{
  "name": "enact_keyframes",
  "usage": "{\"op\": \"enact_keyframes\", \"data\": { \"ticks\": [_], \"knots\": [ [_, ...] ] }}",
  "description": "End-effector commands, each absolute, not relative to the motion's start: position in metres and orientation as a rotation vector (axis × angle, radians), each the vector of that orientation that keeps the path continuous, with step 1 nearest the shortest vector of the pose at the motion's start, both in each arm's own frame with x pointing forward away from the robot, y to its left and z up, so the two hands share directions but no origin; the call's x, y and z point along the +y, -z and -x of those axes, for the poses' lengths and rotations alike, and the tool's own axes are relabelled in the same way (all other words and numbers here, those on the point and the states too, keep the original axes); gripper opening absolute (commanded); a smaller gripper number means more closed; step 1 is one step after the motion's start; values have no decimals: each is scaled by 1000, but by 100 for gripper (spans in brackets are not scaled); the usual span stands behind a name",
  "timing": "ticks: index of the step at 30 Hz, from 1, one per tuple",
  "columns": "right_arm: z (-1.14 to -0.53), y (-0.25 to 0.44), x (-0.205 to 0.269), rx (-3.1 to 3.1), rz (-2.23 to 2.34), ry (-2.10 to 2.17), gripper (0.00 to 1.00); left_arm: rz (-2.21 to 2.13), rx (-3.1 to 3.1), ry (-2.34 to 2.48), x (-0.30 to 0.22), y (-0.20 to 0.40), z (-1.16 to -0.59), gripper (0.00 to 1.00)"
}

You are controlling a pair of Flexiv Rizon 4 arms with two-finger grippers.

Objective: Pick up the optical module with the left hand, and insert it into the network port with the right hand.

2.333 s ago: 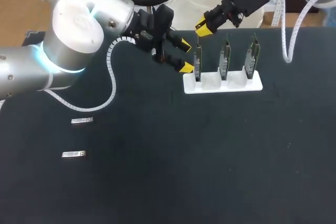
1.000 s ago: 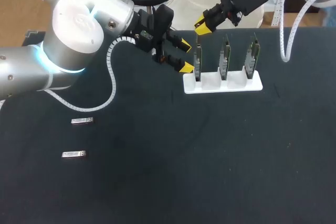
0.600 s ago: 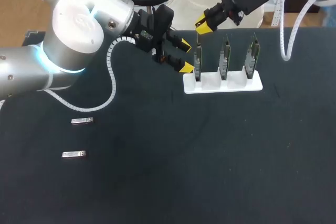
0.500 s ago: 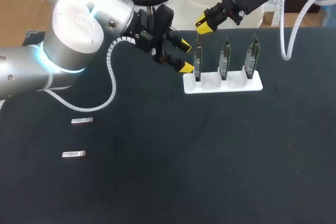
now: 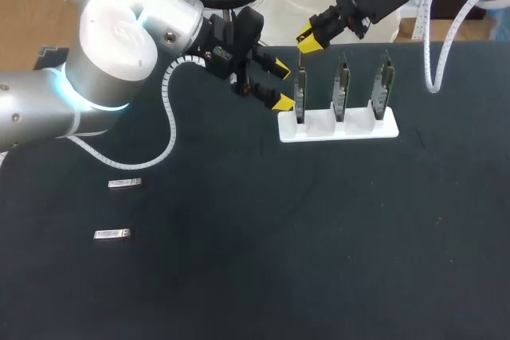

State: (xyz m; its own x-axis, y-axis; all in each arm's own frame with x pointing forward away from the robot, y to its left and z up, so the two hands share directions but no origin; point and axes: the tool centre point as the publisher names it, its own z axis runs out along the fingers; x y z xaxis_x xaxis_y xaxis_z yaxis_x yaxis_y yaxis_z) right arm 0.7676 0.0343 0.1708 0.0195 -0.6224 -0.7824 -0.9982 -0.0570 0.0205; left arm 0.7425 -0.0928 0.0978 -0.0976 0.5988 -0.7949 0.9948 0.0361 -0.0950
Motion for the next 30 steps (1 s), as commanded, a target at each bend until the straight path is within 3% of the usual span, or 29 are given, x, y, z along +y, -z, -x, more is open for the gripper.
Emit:
{"op": "enact_keyframes", "data": {
  "ticks": [1, 30],
  "knots": [
    [-766, -169, 35, 1658, 1732, -860, 0, -1618, 1759, 907, -94, -98, -744, 100],
    [-765, -176, 33, 1652, 1712, -822, 0, -1618, 1759, 907, -94, -98, -744, 100]
  ]
}}
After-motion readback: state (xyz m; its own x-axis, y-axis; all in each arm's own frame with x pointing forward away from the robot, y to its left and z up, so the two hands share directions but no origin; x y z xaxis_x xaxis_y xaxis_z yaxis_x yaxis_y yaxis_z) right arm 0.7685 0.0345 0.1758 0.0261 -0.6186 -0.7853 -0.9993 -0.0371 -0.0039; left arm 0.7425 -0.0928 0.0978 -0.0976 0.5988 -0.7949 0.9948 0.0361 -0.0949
